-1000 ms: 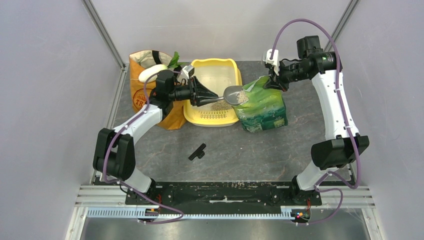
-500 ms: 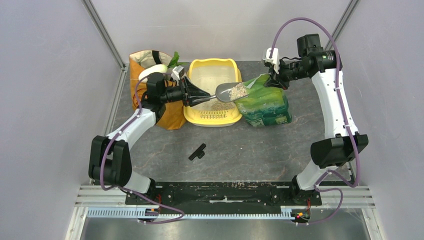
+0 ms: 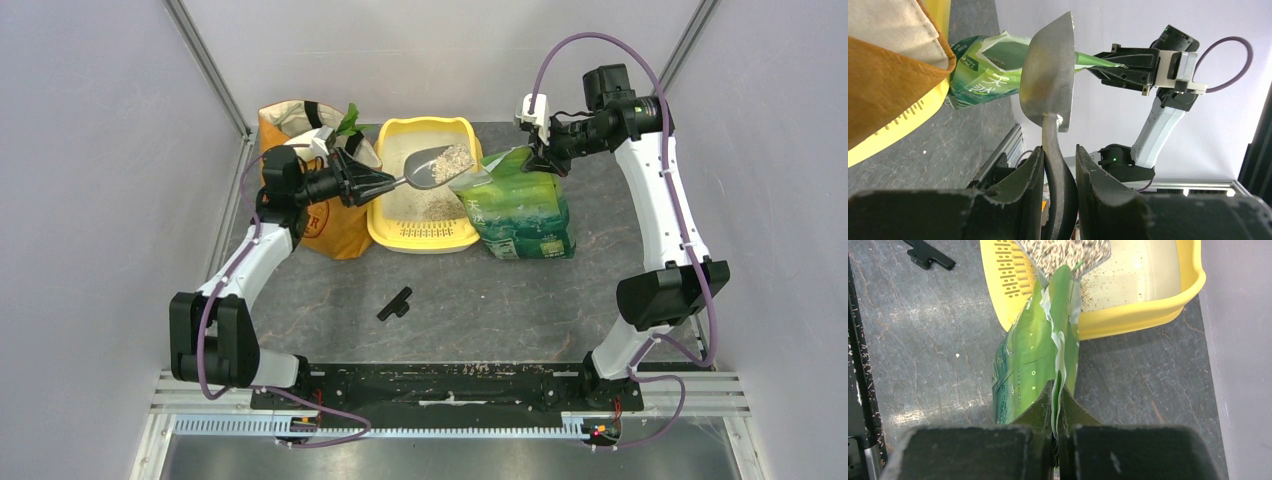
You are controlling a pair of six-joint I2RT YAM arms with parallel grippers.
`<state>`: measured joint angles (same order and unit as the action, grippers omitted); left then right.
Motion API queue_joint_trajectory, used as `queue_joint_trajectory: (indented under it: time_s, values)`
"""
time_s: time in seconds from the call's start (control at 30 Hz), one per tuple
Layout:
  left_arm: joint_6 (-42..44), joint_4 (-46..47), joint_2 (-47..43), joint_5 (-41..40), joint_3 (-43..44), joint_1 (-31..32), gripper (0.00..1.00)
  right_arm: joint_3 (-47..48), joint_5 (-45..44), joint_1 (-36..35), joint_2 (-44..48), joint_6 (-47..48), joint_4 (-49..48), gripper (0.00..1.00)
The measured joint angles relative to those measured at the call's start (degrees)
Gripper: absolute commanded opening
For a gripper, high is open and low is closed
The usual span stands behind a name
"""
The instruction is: Fill the litter box with clean litter
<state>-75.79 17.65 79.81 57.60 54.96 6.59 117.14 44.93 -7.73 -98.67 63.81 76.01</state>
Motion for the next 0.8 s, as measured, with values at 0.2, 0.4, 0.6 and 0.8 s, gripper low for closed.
queue_joint_trajectory:
  time_s: [0.2,0.4,0.6,0.8]
  values:
    - [0.7,-4.0,-2.2,-0.2,0.5,-3.9,0.02,0.8,-0.3,0.0,-1.0,-0.6,0.0,0.00]
    - [11.2,-27.2,-2.3,-7.8,9.3,-5.2,0.02,1.2,-0.4,0.0,-1.4,-0.8,0.0,0.00]
    - [21.3,-45.5,-1.6,-17.4,20.6,-4.4,0.02,1.2,-0.7,0.0,-1.4,-0.8,0.0,0.00]
    - [28.8,-55.9,0.8,-27.8,27.6,0.3,0.02,1.2,-1.1,0.1,-1.4,-0.8,0.0,0.00]
